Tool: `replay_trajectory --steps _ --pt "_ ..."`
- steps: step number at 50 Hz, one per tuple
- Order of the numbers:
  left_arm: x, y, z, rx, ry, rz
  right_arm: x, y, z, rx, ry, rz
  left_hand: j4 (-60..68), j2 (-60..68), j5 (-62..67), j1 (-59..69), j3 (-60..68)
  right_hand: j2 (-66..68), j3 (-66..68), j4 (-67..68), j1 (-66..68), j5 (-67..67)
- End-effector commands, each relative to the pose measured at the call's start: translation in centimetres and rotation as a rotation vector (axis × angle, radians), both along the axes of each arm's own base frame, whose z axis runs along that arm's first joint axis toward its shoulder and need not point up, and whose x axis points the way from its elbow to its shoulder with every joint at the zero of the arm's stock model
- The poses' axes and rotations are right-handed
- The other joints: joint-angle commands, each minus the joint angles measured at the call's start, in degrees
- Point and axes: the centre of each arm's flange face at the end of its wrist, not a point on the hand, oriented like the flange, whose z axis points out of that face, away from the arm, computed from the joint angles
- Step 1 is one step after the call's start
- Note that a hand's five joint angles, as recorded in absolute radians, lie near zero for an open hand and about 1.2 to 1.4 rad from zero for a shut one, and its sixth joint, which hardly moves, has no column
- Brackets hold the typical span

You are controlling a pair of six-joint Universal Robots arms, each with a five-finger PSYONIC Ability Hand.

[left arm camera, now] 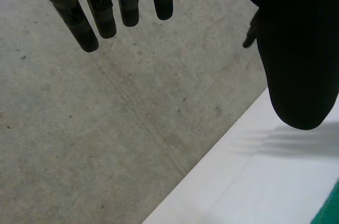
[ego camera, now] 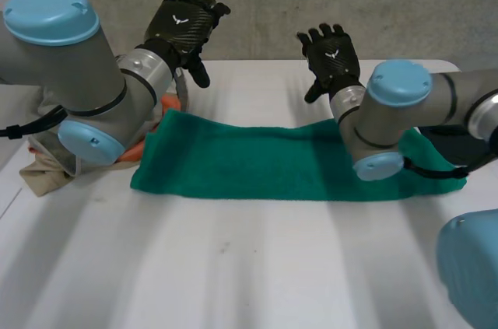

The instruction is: Fold the laundry.

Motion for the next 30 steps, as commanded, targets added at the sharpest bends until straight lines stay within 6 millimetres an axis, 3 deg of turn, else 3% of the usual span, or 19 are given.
replay_trajectory --steps 1,6,11,17,24,30 --pt "-0.1 0.3 -1.0 0.034 -0.019 -0.007 -3.1 1.4 0.0 0.212 0.135 -0.020 -1.3 -1.7 -2.6 -0.7 -2.0 -1.8 -2.1 -2.3 -2.6 -2.4" --pt "0.0 0.7 -1.3 0.050 -0.025 -0.010 -5.7 1.7 -0.4 0.337 0.185 -0.064 -1.3 -1.7 -2.6 -0.7 -2.0 -1.8 -2.1 -2.3 -2.6 -2.4" --pt "-0.1 1.2 -1.6 0.066 -0.034 -0.014 -8.6 1.5 1.2 0.346 0.201 -0.117 -1.3 -1.7 -2.6 -0.7 -2.0 -1.8 -2.1 -2.3 -2.6 -2.4" --pt "-0.6 2.2 -2.4 0.098 -0.055 -0.032 -11.3 2.3 1.4 0.381 0.244 -0.149 -1.3 -1.7 -2.6 -0.7 -2.0 -1.8 -2.1 -2.3 -2.6 -2.4" --pt "-0.9 2.4 -2.8 0.102 -0.059 -0.024 -11.8 2.0 0.9 0.351 0.231 -0.146 -1.3 -1.7 -2.6 -0.7 -2.0 -1.8 -2.1 -2.3 -2.6 -2.4" --pt "-0.7 2.2 -2.8 0.099 -0.058 -0.003 -12.4 0.4 0.6 0.334 0.188 -0.163 -1.3 -1.7 -2.6 -0.7 -2.0 -1.8 -2.1 -2.3 -2.6 -2.4"
